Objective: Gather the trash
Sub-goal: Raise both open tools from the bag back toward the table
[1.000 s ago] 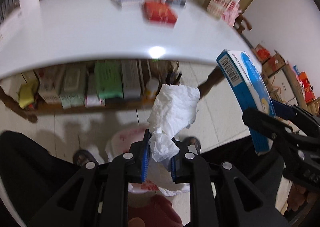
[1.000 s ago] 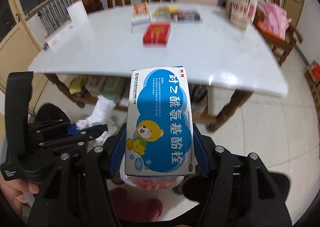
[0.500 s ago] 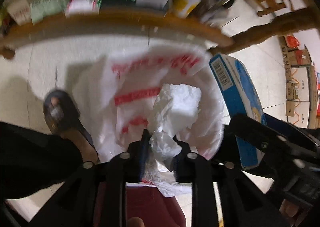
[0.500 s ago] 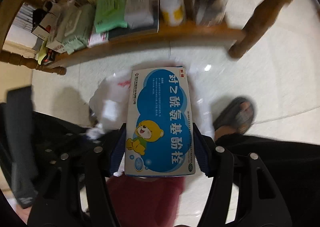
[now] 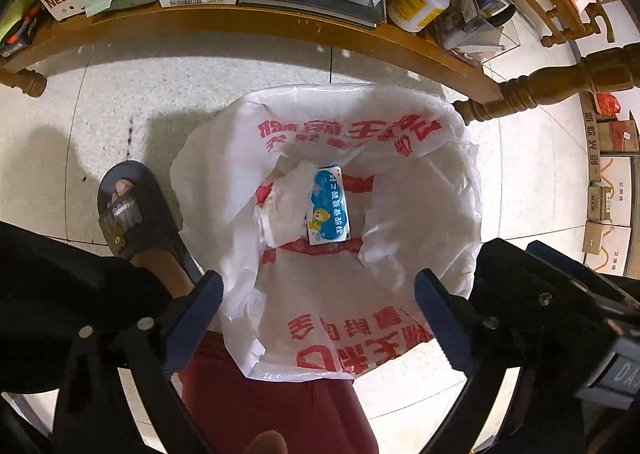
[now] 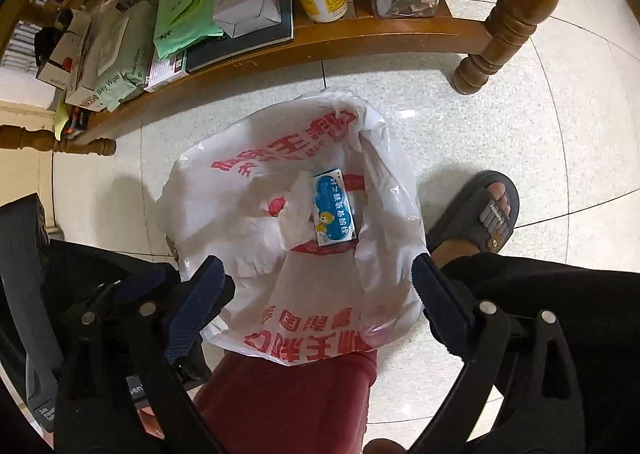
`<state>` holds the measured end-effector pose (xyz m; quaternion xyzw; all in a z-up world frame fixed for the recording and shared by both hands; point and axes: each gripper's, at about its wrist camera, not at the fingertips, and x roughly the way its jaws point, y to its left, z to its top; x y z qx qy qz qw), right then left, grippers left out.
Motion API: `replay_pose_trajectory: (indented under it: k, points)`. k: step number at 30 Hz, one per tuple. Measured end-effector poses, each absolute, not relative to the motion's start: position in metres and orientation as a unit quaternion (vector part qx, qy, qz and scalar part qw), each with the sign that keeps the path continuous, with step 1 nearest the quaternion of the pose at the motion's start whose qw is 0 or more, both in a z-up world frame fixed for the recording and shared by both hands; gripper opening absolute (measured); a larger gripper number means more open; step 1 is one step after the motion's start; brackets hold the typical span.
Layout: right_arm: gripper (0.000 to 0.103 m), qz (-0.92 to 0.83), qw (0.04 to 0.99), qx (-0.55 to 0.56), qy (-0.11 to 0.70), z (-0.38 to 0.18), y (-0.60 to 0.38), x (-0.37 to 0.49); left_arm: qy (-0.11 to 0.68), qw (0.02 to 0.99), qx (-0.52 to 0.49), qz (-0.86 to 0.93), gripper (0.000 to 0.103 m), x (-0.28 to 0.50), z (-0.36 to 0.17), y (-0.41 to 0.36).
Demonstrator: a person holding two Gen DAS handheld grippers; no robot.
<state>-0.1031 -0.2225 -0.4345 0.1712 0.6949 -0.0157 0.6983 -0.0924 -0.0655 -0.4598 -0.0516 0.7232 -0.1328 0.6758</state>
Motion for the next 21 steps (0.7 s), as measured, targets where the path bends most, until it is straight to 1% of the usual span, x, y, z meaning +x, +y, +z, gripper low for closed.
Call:
replay_pose_trajectory:
  k: [13, 21]
  points:
    - [0.092, -0.017, 0.72, 0.18, 0.67, -0.409, -0.227, -0.109, 0.704, 0.697, -0.055, -0.122, 0.094, -0.091, -0.441, -0.06]
    - [0.092, -0.017, 0.745, 0.185, 0.641, -0.367, -0.232, -0.116, 0.665, 0.735, -0.046, -0.125, 0.094, -0.088, -0.399, -0.061]
